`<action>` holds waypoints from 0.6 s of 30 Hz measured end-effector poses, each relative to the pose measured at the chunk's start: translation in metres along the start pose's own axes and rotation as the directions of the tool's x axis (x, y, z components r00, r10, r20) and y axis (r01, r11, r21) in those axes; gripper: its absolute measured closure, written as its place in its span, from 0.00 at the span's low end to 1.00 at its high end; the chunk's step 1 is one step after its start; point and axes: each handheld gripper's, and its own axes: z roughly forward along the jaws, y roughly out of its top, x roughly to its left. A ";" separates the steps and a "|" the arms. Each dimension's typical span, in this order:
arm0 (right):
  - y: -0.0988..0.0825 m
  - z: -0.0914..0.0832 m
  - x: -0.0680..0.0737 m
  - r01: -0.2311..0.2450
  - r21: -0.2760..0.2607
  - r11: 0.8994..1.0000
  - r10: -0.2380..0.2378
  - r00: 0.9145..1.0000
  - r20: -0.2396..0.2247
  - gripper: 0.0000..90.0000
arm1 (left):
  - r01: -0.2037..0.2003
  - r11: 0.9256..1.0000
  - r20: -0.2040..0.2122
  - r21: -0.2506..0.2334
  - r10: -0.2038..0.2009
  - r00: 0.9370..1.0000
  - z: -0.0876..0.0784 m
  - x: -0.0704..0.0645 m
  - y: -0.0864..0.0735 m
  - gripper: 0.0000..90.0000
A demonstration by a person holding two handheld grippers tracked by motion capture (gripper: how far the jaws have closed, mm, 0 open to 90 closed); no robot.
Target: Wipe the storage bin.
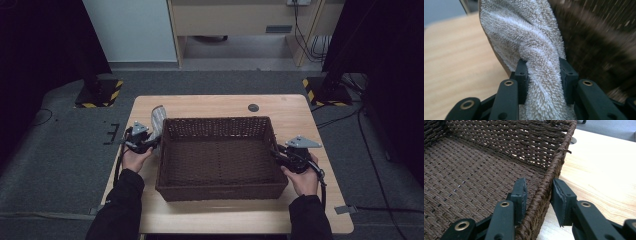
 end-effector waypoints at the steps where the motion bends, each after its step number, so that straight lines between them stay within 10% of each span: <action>1: 0.000 0.000 0.000 0.001 0.000 1.000 -0.001 1.000 0.000 0.73 | -0.011 0.999 -0.003 0.031 0.011 1.000 0.004 -0.001 -0.002 0.73; 5: 0.000 0.000 0.000 -0.002 -0.001 1.000 0.002 1.000 -0.001 0.73 | -0.043 0.996 -0.028 0.072 0.045 0.999 0.014 -0.005 -0.008 0.72; 10: 0.000 0.000 0.000 0.003 0.000 1.000 -0.003 1.000 0.002 0.73 | 0.009 0.999 -0.010 0.047 -0.008 1.000 0.006 0.000 -0.009 0.73; 18: 0.002 0.000 0.006 -0.004 0.028 1.000 0.003 0.999 0.041 0.77 | 0.048 0.992 0.000 -0.120 -0.048 0.999 -0.047 0.008 0.002 0.72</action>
